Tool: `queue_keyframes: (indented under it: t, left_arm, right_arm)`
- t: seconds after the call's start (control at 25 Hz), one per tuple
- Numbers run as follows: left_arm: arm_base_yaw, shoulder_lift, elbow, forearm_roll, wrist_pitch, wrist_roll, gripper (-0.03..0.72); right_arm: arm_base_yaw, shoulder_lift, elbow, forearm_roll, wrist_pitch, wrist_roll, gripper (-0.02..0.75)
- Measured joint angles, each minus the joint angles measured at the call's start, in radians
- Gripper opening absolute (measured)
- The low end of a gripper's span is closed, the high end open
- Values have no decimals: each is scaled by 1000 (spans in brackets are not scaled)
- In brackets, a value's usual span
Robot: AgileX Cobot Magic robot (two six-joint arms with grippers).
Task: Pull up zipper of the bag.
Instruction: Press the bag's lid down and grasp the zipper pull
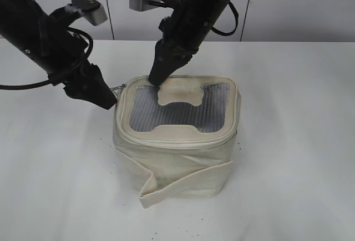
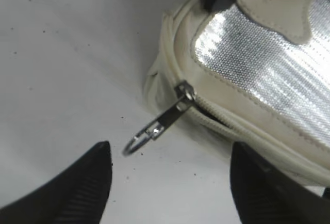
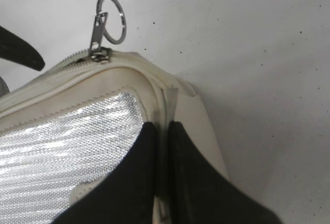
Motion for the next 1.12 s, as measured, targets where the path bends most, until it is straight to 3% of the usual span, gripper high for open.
queue_keyframes:
  t: [0.16,0.36,0.6,1.12]
  left_arm:
    - [-54,0,0,84,-43,27,550]
    - [-124,-30,-1,263,-64,32,550]
    - [-130,-94,-1,354,-90,33,550]
    - [-181,-60,-1,343,-113,36,546]
  right_arm:
    - [1,0,0,-1,0,0,39]
    - [1,0,0,-1,0,1,39]
    - [2,0,0,-3,0,3,39]
    - [2,0,0,-3,0,4,39]
